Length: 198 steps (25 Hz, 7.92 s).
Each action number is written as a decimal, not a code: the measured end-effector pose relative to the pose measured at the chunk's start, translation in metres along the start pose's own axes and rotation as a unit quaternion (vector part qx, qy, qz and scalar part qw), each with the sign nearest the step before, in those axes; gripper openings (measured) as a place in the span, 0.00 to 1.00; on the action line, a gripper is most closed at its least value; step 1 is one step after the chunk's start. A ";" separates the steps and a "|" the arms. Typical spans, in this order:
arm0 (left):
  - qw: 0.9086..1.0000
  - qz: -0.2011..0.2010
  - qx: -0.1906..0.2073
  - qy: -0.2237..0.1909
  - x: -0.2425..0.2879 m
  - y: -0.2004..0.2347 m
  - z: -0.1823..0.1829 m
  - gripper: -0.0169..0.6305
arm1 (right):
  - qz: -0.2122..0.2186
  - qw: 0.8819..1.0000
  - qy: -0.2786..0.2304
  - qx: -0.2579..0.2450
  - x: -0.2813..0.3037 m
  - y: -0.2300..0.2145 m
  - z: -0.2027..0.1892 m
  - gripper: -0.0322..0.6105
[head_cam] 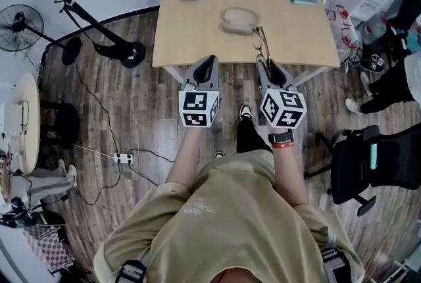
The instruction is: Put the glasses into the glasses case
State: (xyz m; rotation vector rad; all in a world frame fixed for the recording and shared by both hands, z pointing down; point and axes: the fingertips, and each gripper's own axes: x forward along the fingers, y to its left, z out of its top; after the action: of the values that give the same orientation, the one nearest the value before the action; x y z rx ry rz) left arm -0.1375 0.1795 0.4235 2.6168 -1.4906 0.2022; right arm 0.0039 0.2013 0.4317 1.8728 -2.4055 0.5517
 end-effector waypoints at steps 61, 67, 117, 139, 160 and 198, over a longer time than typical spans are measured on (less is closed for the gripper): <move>0.991 -0.030 -0.020 0.127 0.405 0.137 -0.019 0.06 | 0.220 0.933 0.285 -0.020 0.401 -0.167 -0.002 0.24; 0.991 -0.025 -0.022 0.133 0.411 0.154 -0.022 0.06 | 0.277 0.895 0.347 -0.045 0.410 -0.159 -0.029 0.24; 0.981 0.006 -0.046 0.191 0.406 0.166 -0.070 0.06 | 0.300 0.754 0.536 -0.233 0.438 -0.178 -0.154 0.31; 0.983 0.000 -0.039 0.179 0.404 0.161 -0.062 0.06 | 0.229 0.805 0.473 -0.275 0.451 -0.192 -0.130 0.44; 0.990 -0.009 -0.043 0.130 0.437 0.158 -0.018 0.06 | 0.129 0.911 0.353 -0.167 0.448 -0.218 -0.010 0.36; 0.999 -0.044 -0.007 -0.012 0.490 0.152 0.114 0.06 | -0.095 0.992 -0.015 -0.075 0.426 -0.234 0.188 0.07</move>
State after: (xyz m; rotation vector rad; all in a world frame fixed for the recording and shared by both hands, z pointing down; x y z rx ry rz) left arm -0.0148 -0.3312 0.4044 2.6750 -1.3745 0.1524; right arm 0.1450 -0.3004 0.4202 2.0285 -2.1830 0.3214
